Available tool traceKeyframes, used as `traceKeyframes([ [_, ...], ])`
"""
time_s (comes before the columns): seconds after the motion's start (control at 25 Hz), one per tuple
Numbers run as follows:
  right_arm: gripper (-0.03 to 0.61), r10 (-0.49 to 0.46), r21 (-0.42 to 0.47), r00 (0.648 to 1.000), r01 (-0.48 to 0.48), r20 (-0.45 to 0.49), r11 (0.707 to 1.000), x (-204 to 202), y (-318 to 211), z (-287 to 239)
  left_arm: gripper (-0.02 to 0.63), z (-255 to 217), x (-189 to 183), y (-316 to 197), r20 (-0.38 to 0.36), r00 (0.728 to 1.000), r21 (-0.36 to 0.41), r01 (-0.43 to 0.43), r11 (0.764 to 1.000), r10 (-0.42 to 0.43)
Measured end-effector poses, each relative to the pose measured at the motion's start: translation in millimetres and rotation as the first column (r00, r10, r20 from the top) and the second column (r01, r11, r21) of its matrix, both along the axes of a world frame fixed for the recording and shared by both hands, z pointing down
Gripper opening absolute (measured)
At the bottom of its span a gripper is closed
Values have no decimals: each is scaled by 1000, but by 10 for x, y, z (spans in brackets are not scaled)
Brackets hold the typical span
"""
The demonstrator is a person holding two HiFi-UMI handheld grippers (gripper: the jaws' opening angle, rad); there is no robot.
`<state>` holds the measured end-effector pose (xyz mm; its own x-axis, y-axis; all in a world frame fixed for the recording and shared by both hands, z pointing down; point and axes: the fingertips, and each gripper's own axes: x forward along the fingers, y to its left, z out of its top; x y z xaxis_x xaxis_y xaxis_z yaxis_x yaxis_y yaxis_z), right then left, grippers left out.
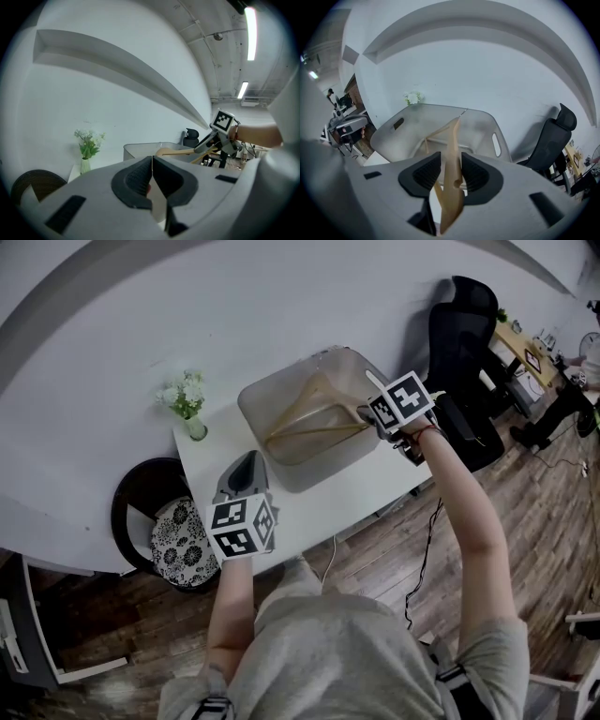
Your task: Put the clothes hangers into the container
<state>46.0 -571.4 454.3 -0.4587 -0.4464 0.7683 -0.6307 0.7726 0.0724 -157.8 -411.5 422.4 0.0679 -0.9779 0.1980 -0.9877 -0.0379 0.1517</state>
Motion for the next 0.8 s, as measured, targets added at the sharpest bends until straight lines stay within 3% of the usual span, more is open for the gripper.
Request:
traceKeyframes([
  [0.52, 158, 171, 123, 982, -179, 77, 976, 521, 90, -382, 9, -56, 207, 262, -5, 1000, 9, -18, 1000, 18],
  [0.8, 158, 179, 151, 973, -201, 144, 968, 656, 465, -546, 9, -83, 357, 506, -10, 1000, 14, -24, 1000, 25],
])
